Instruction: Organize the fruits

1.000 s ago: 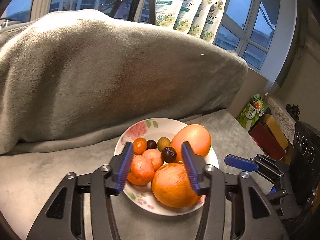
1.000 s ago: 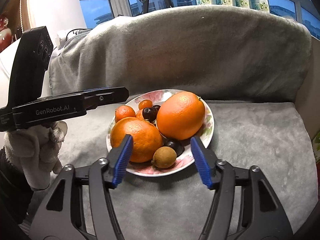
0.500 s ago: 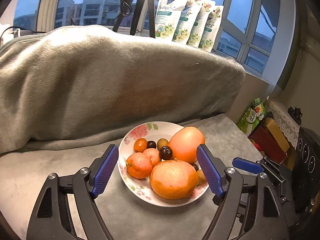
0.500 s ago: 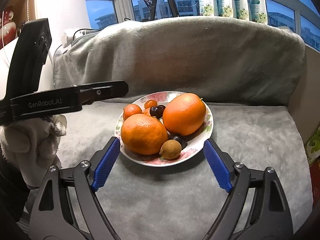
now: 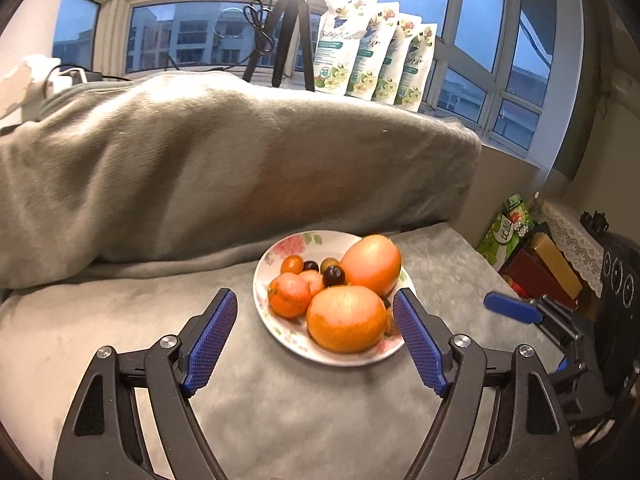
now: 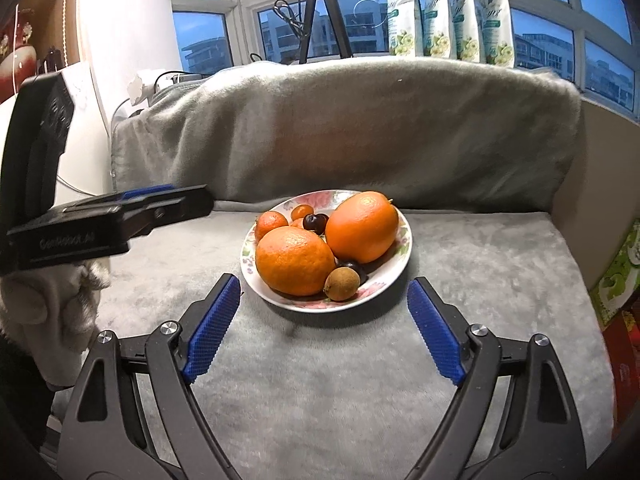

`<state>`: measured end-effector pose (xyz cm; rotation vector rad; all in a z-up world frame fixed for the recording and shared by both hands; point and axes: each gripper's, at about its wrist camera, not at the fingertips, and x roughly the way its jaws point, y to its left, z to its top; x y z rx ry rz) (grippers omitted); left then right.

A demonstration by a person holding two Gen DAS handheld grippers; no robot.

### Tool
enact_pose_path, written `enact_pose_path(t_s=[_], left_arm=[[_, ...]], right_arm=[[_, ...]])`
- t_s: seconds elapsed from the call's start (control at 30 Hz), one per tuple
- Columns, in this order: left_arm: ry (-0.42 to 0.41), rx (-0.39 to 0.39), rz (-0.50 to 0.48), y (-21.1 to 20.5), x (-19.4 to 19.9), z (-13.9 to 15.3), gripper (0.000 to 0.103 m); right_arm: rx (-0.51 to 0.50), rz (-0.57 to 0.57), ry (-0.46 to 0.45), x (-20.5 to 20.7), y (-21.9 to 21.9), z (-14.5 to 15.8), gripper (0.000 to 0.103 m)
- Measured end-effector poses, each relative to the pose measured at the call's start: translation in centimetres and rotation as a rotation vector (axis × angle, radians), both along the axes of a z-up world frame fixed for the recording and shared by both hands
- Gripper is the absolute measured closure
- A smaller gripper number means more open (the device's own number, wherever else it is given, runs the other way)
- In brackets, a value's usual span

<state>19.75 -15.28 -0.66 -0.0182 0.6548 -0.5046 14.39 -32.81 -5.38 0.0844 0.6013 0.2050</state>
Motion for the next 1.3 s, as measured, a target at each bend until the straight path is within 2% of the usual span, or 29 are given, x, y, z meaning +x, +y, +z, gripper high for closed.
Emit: enact_pose_path(t_s=[0.17,0.23,0.7,1.3], left_arm=[[-0.025,0.023,0.031,0.7,-2.2,0.3,0.023],[-0.036,0.033,0.047,0.9,-3.3,0.3,0.023],[-0.039,0.056,0.103,1.7,-6.8,-0.1,0.022],[-0.037,0.069,0.122,1.7,-7.4,0.0,0.022]], right_arm=[[-0.017,-0.036,-0.012,-1.1,-0.2,0.5,0.012],[-0.02,-0.054,-0.019,-1.5,-0.4,0.6,0.0],[-0.052,-0.117,-0.051,-3.1,-1.1,1.0,0.0],[-0.048,-0.114,-0.053,-3.0,-1.3,1.0,0.0]])
